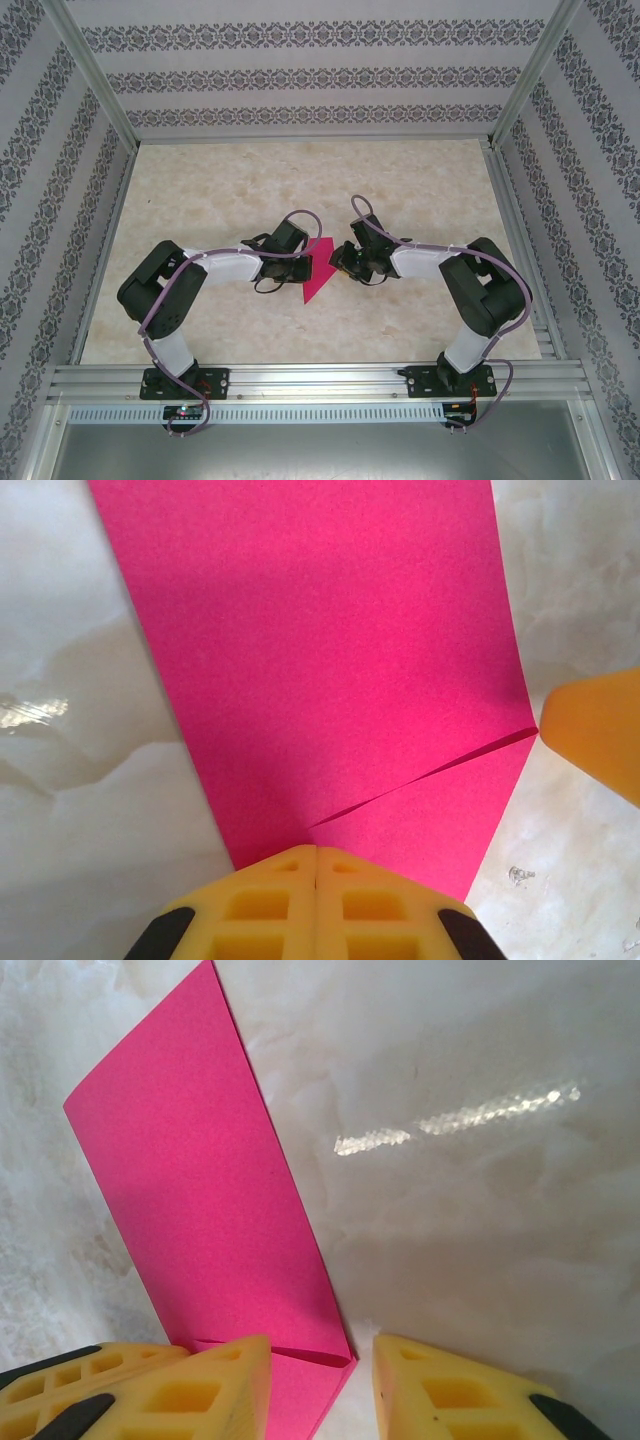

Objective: Fold a paper plane with a square sheet of paper (pick it up from the middle)

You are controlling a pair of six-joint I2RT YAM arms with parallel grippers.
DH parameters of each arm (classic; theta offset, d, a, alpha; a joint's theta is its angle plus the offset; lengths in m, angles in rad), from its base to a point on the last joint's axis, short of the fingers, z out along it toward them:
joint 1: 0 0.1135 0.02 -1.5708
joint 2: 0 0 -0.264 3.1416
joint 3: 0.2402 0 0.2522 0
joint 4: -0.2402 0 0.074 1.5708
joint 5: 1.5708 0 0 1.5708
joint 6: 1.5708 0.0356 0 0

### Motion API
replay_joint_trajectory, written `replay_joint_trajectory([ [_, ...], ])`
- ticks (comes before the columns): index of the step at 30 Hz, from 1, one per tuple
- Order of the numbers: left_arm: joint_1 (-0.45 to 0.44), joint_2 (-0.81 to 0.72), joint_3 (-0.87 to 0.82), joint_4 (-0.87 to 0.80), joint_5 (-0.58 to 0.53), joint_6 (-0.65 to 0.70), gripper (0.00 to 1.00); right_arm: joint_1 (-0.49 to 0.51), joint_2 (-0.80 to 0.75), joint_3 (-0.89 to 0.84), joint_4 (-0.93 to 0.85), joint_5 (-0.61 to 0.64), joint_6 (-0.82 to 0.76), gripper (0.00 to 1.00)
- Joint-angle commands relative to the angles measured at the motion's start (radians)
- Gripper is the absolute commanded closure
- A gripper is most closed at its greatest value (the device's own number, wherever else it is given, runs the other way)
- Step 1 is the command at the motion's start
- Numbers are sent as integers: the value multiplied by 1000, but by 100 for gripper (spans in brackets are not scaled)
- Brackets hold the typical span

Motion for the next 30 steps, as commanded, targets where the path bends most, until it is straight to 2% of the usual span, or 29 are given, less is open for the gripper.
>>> replay_joint_trajectory([
  [1, -11, -5, -26, -28, -27, -14, 96, 15, 30, 35, 29, -29, -22, 69],
  [17, -11, 7, -23, -27, -14, -9, 97, 21, 10, 18, 69, -55, -10, 76],
  [30, -11, 8, -22, -31, -21, -11, 97, 17, -58, -26, 47, -30, -9, 77],
])
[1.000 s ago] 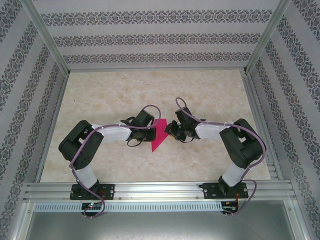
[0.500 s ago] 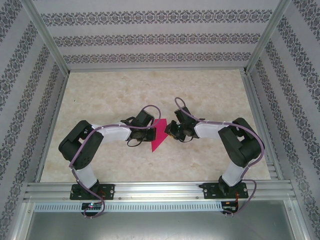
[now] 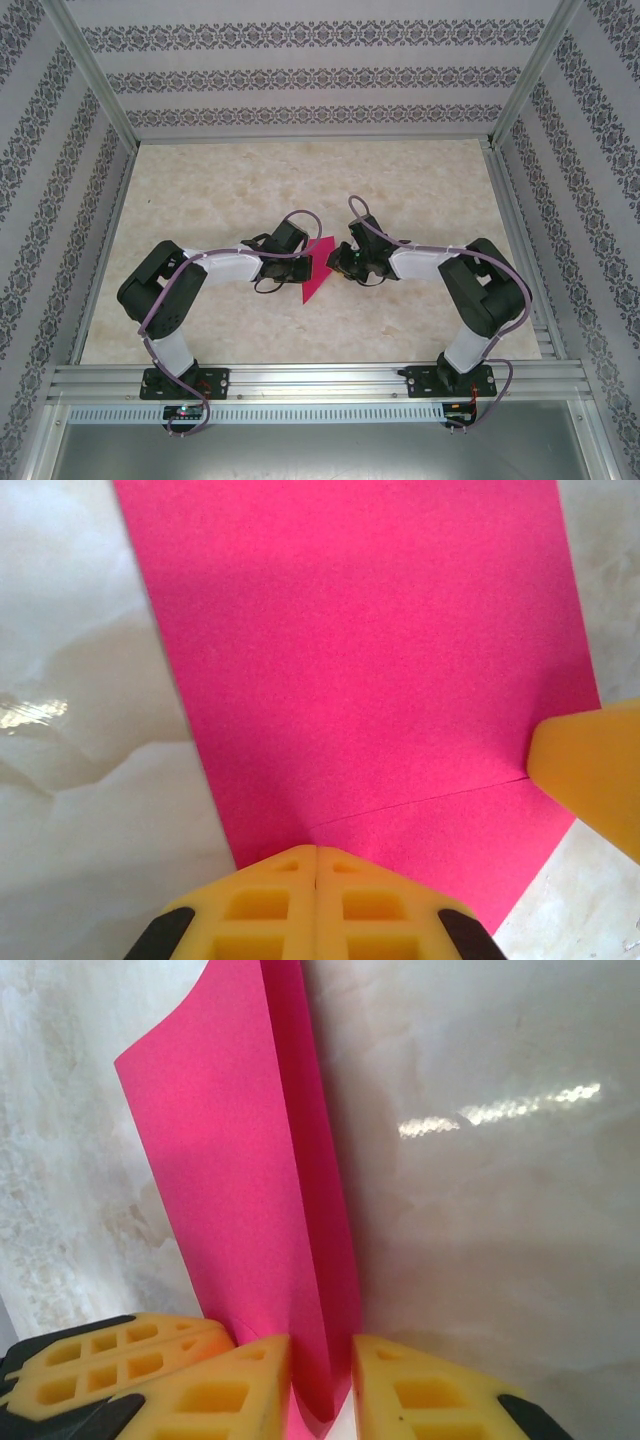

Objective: Fold a paper plane with a square sheet of paper (pick it up from the middle)

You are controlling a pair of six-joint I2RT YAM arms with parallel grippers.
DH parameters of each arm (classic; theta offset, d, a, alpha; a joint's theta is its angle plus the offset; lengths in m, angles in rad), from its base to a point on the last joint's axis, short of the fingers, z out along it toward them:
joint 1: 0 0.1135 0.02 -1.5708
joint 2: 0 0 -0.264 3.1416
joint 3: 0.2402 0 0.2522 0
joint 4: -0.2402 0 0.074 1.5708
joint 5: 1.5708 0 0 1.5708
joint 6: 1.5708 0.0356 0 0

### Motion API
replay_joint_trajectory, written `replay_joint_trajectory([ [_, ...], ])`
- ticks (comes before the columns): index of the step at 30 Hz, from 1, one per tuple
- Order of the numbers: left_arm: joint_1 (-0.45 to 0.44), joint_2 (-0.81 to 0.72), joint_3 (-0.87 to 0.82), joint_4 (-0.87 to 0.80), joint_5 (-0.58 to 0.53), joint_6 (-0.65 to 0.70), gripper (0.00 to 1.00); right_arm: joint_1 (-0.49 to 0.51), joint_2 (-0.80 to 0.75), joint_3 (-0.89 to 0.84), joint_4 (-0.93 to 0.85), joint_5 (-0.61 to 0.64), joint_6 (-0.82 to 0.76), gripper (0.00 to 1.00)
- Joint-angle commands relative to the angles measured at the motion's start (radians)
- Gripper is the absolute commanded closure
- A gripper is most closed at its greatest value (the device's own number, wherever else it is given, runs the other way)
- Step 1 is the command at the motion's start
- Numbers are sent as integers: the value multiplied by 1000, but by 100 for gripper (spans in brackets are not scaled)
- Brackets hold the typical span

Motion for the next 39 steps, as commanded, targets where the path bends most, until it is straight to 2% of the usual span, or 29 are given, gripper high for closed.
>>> replay_joint_trajectory([
  [1, -11, 9, -22, -35, -22, -11, 97, 1, -51, -7, -14, 19, -19, 77],
  [13, -11, 14, -20, -35, -14, -10, 97, -2, -46, 13, -47, 16, -47, 82],
  [23, -11, 14, -17, -37, -15, -8, 97, 6, 13, -14, 137, -85, 19, 81],
  [28, -11, -5, -9, -48, -22, -4, 95, 10, 41, -12, 146, -88, 28, 82],
  [31, -10, -33, 9, -79, -36, 11, 90, 6, 43, -11, 125, -69, 29, 90],
  [35, 6, -115, 30, -114, -56, 46, 75, 2, -2, 5, 69, -16, 21, 98],
  [39, 47, -203, 32, -115, -58, 83, 59, 2, -59, 65, -48, 60, -8, 100],
])
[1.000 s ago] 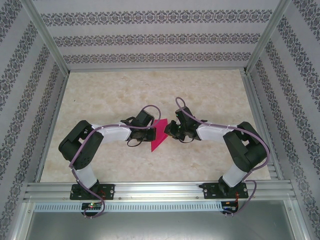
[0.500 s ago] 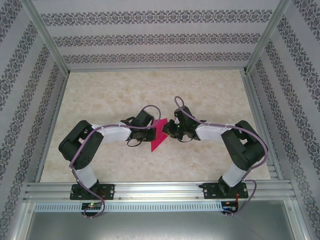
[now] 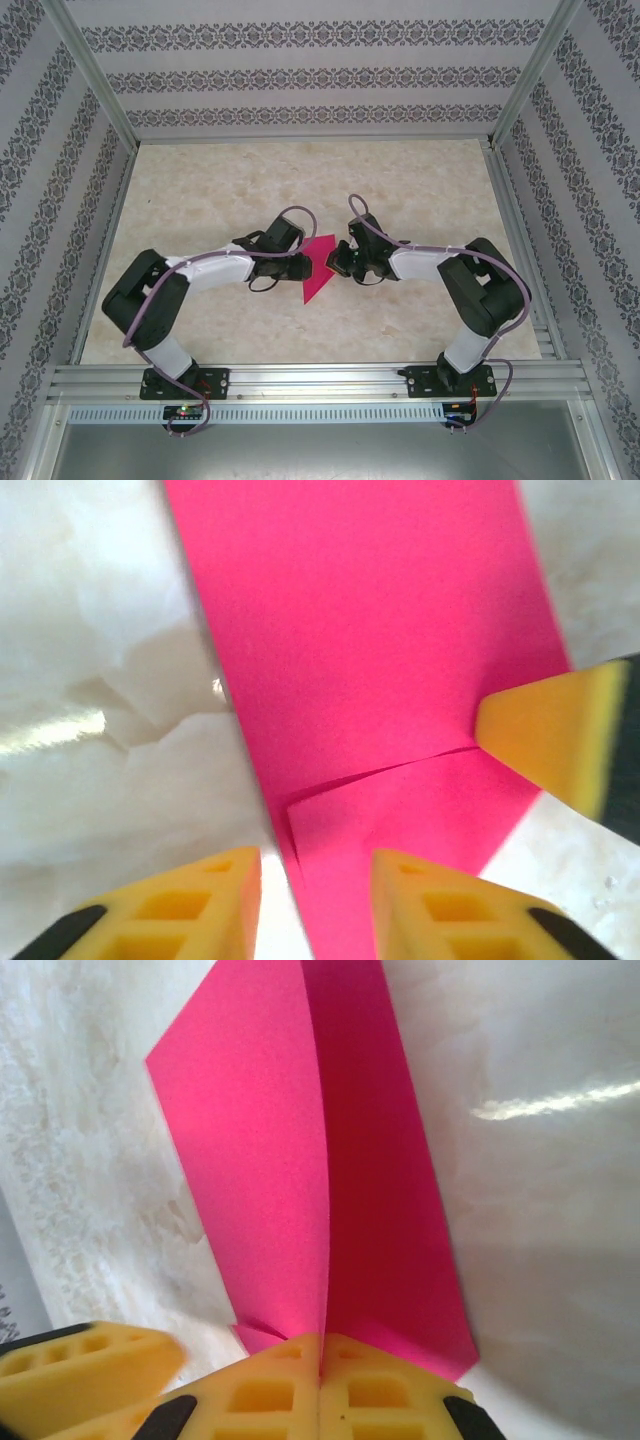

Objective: Fold a paper plane with a square sheet of paper (pick it up from the middle)

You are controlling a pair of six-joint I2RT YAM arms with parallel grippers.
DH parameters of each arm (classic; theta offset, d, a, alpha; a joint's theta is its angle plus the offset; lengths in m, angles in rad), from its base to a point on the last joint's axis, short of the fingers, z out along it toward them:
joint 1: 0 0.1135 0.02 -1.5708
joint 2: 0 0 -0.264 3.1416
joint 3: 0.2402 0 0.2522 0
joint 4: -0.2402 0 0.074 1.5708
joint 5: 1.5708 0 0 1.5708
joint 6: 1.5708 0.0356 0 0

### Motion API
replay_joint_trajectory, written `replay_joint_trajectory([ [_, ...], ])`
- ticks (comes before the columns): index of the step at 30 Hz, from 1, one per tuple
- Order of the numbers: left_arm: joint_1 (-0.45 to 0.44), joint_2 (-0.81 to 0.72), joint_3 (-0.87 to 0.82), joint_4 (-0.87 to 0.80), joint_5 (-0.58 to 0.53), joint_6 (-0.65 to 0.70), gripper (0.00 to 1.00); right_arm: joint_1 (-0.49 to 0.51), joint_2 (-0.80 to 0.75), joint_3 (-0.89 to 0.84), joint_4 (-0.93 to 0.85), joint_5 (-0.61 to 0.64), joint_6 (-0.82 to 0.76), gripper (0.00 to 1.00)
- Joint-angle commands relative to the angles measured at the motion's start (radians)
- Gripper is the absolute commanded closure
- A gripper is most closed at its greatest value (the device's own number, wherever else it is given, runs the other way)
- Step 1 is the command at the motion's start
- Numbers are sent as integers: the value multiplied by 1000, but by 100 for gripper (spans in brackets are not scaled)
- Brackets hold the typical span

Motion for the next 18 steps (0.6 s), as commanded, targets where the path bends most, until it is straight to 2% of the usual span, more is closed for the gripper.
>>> replay_joint_trajectory([
  [1, 42, -90, 26, -12, -18, 50, 54, 1, -70, 72, -108, 103, -33, 100],
  [5, 59, -141, -11, 72, 22, 119, 40, 5, -90, 119, -178, 158, 6, 100],
  [10, 55, -120, -66, 237, 193, 253, 29, 5, -83, 147, -182, 182, 119, 100],
  [12, 49, -101, -80, 283, 213, 297, 28, 8, -76, 155, -182, 201, 160, 100],
  [14, 43, -90, -96, 310, 187, 337, 28, 8, -67, 165, -189, 215, 187, 100],
  [18, 43, -82, -132, 382, 161, 425, 34, 15, -43, 196, -213, 219, 213, 100],
])
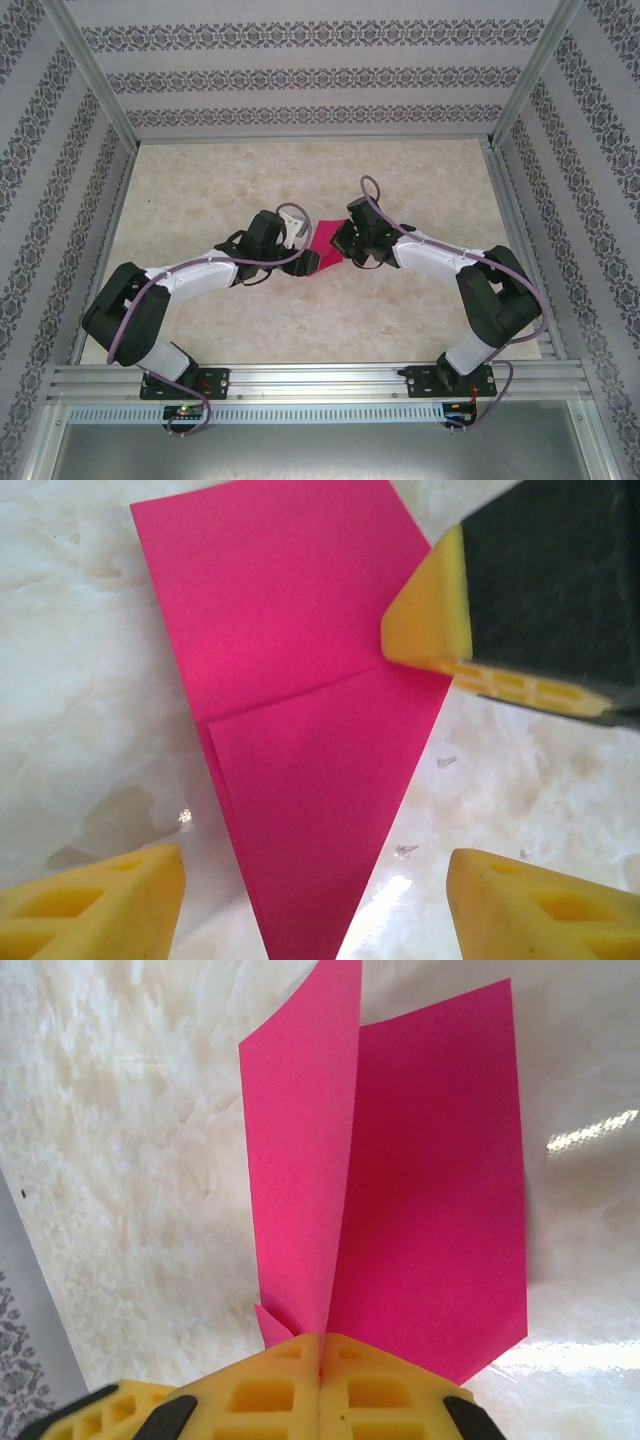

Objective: Fold a paper plane with a square sheet of paper (pick it up from the middle)

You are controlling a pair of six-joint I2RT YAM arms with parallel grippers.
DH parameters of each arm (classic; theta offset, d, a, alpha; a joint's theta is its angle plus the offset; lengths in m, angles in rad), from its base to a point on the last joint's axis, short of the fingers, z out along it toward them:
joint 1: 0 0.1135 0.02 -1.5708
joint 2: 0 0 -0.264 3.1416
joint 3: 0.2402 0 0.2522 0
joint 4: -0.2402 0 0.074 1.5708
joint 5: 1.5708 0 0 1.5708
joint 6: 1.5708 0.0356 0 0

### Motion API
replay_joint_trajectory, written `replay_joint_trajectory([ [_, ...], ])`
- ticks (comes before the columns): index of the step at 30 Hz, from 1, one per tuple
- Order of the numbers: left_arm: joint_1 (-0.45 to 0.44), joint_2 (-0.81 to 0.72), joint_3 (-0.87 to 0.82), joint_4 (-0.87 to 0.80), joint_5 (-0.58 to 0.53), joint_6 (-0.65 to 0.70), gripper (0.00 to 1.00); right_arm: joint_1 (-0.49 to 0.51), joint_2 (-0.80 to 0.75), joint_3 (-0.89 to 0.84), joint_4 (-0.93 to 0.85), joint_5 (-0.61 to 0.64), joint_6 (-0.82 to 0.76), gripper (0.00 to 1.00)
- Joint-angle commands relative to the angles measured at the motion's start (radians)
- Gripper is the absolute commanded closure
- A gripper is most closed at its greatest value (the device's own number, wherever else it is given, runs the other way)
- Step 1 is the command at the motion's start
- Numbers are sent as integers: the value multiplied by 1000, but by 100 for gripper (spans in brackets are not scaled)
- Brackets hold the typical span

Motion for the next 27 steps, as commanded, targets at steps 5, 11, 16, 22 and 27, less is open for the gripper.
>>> replay_joint_trajectory([
  [5, -8, 1, -71, 185, -4, 189, 41, 34, 42, 73, -20, 14, 53, 100],
  [11, -8, -22, -43, 129, -96, 175, 43, 3, 60, 101, -26, 1, 1, 100],
  [16, -8, -73, -20, 130, -127, 137, 41, -62, 7, 125, -24, 10, -65, 100],
  [22, -8, -84, -1, 122, -130, 108, 37, -92, -35, 138, -38, 21, -112, 100],
  [27, -8, -31, 13, 124, -119, 98, 34, -80, 21, 109, 2, -4, -70, 100],
])
